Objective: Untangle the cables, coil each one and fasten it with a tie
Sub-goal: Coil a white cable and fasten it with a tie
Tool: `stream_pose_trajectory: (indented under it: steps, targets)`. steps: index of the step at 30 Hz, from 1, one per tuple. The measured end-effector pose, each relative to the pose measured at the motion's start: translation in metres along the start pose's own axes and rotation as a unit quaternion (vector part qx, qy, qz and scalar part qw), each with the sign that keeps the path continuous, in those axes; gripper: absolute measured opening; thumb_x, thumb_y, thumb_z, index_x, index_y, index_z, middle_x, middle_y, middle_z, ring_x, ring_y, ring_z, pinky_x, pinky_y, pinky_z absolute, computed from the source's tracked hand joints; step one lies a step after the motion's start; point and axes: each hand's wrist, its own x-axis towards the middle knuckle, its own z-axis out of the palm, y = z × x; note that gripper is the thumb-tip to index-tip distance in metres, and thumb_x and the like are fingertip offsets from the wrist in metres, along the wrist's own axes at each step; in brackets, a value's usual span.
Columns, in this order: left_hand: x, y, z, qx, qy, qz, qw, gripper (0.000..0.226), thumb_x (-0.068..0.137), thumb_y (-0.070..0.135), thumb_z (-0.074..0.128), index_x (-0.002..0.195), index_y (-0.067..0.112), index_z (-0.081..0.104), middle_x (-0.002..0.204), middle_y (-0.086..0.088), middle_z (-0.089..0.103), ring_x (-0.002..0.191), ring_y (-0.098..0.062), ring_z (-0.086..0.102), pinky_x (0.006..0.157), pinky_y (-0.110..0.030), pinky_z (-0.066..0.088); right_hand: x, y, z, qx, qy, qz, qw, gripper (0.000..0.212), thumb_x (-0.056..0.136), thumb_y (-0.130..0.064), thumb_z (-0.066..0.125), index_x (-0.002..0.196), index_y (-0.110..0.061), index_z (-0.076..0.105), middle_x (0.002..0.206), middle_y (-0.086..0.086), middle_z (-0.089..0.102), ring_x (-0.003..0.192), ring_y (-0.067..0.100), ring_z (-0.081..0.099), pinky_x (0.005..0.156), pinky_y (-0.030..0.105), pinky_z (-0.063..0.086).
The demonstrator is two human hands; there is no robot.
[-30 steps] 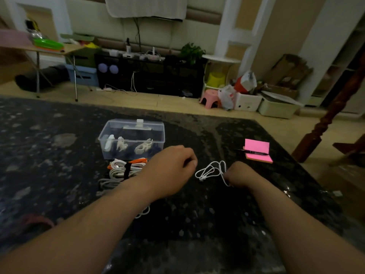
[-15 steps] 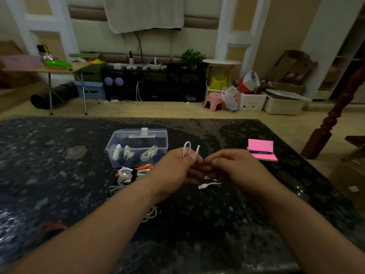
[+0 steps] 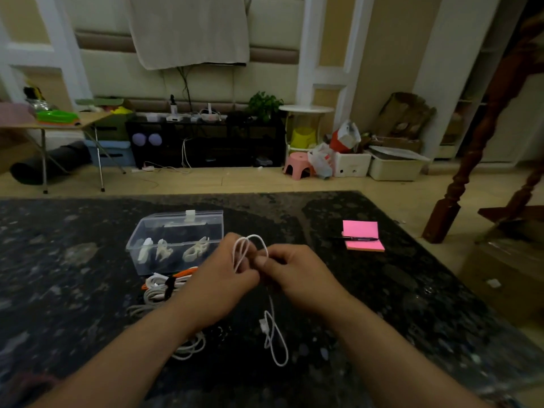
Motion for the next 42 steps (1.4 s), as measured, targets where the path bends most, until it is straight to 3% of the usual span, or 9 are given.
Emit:
stream_pose_trajectory:
  steps: [3, 7, 10, 15, 19, 22, 28, 35, 42]
  targets:
    - [0.0, -0.004, 0.006, -0.004, -0.013, 0.027, 1.0, 0.045, 0.088, 0.009, 0.074, 0.118, 0.036, 0.054, 0.105, 0.003, 0.069, 0.096, -0.013, 0.069, 0.088, -0.044, 0.06, -0.001, -0.002, 0.004, 0.041, 0.019, 0.013, 0.999, 0.012, 0.1, -0.03, 0.071, 0.097, -0.02, 0.076, 0.091, 0.004, 0.079, 0.084, 0.019, 0.077, 0.083, 0.042, 0.064]
    - [0.005, -0.005, 0.008, 0.008, -0.035, 0.061, 0.997, 0.033, 0.089, 0.004, 0.065, 0.116, 0.023, 0.066, 0.101, -0.001, 0.071, 0.096, -0.025, 0.069, 0.087, -0.057, 0.056, -0.002, -0.004, 0.012, 0.048, 0.038, -0.044, 0.997, 0.017, 0.094, -0.034, 0.079, 0.084, -0.021, 0.082, 0.09, 0.005, 0.074, 0.082, 0.013, 0.071, 0.081, 0.039, 0.06]
    - [0.005, -0.01, 0.005, 0.017, -0.001, 0.017, 1.0, 0.023, 0.098, 0.005, 0.055, 0.097, 0.022, 0.07, 0.088, -0.001, 0.073, 0.083, -0.017, 0.069, 0.079, -0.05, 0.058, -0.002, -0.006, 0.013, 0.058, 0.041, -0.026, 0.997, 0.014, 0.094, -0.036, 0.078, 0.101, -0.025, 0.075, 0.101, 0.001, 0.073, 0.088, 0.012, 0.074, 0.085, 0.037, 0.063]
    - [0.007, -0.008, -0.001, -0.074, 0.105, -0.07, 0.989, 0.028, 0.111, 0.024, 0.048, 0.099, 0.017, 0.072, 0.075, -0.011, 0.069, 0.058, -0.003, 0.059, 0.06, -0.024, 0.047, -0.009, -0.002, 0.018, 0.032, -0.05, 0.086, 0.995, 0.058, 0.088, -0.062, 0.074, 0.133, -0.03, 0.057, 0.12, -0.011, 0.072, 0.107, 0.004, 0.071, 0.099, 0.035, 0.058]
    - [0.006, -0.007, -0.011, -0.122, 0.16, -0.097, 0.975, 0.039, 0.112, 0.037, 0.043, 0.097, 0.012, 0.069, 0.075, -0.005, 0.076, 0.067, -0.016, 0.062, 0.07, -0.034, 0.046, -0.009, 0.007, 0.019, -0.053, -0.097, 0.093, 0.99, 0.015, 0.1, -0.035, 0.07, 0.102, -0.021, 0.074, 0.092, -0.001, 0.08, 0.088, 0.015, 0.078, 0.094, 0.049, 0.062]
    - [0.005, -0.011, -0.02, -0.035, 0.184, -0.076, 0.979, 0.038, 0.113, 0.037, 0.039, 0.097, 0.021, 0.07, 0.078, 0.003, 0.076, 0.078, -0.014, 0.069, 0.074, -0.034, 0.05, -0.006, 0.006, 0.009, -0.029, -0.072, 0.079, 0.994, 0.017, 0.101, -0.031, 0.069, 0.095, -0.018, 0.077, 0.087, 0.0, 0.081, 0.089, 0.019, 0.078, 0.097, 0.048, 0.059]
    - [0.004, -0.021, -0.018, 0.022, 0.071, -0.024, 0.997, 0.037, 0.106, 0.002, 0.041, 0.124, 0.026, 0.063, 0.111, 0.004, 0.069, 0.083, -0.01, 0.064, 0.074, -0.019, 0.052, -0.002, 0.007, -0.008, -0.008, -0.001, 0.069, 0.998, 0.011, 0.097, -0.037, 0.074, 0.091, -0.03, 0.082, 0.088, -0.009, 0.079, 0.086, 0.008, 0.073, 0.088, 0.039, 0.058]
    - [-0.001, -0.017, -0.006, 0.032, -0.055, 0.014, 0.998, 0.018, 0.102, 0.025, 0.057, 0.11, 0.037, 0.067, 0.093, 0.011, 0.069, 0.081, 0.002, 0.061, 0.072, -0.026, 0.046, -0.007, -0.01, -0.003, -0.073, -0.02, 0.012, 0.997, 0.004, 0.097, -0.028, 0.075, 0.096, -0.026, 0.078, 0.082, -0.01, 0.078, 0.073, 0.003, 0.072, 0.066, 0.022, 0.056]
    - [-0.002, -0.016, 0.001, 0.115, -0.063, 0.033, 0.991, 0.019, 0.104, 0.036, 0.063, 0.092, 0.021, 0.061, 0.083, 0.002, 0.066, 0.071, -0.01, 0.062, 0.066, -0.04, 0.052, -0.004, -0.015, -0.008, 0.054, -0.017, 0.031, 0.998, 0.009, 0.094, -0.018, 0.077, 0.102, -0.018, 0.072, 0.096, 0.003, 0.08, 0.091, 0.016, 0.078, 0.091, 0.043, 0.062]
